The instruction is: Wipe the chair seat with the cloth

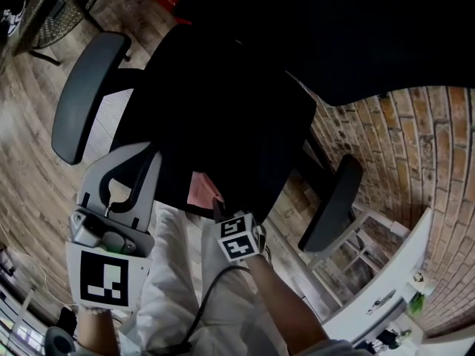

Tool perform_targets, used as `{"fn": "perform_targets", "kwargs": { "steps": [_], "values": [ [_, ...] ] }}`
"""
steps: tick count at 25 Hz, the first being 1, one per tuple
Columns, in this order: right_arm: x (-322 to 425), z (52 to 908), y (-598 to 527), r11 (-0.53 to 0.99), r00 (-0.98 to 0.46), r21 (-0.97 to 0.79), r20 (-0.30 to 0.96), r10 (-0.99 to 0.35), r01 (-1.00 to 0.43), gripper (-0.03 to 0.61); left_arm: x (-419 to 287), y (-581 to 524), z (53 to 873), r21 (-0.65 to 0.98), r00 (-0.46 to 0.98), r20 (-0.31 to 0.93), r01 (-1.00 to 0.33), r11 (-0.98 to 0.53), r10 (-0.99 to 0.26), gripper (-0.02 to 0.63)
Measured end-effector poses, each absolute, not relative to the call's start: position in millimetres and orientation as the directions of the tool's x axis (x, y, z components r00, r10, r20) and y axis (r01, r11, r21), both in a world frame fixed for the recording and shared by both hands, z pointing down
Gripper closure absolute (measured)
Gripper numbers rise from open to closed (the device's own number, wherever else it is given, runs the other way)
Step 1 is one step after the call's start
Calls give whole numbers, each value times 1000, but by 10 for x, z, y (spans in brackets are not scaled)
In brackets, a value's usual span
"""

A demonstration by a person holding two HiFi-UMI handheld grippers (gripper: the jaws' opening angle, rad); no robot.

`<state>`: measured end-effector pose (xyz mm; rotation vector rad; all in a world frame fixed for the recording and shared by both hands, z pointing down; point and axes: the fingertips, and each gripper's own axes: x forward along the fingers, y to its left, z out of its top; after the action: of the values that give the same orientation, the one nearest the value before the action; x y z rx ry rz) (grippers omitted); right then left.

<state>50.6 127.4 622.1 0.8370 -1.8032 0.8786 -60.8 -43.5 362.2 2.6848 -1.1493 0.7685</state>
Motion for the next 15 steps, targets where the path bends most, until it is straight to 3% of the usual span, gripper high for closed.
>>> {"fn": "perform_targets", "kwargs": {
  "steps": [8, 15],
  "values": [
    [1603, 6124, 637, 271, -113, -25, 943, -313, -962, 523, -549, -499, 3566, -92, 588, 493, -698, -710, -641, 595],
    [2236, 5993, 164, 61, 65, 96, 917, -394, -994, 523, -536, -554, 3509, -87, 587, 488, -704, -705, -646, 595]
  ]
}}
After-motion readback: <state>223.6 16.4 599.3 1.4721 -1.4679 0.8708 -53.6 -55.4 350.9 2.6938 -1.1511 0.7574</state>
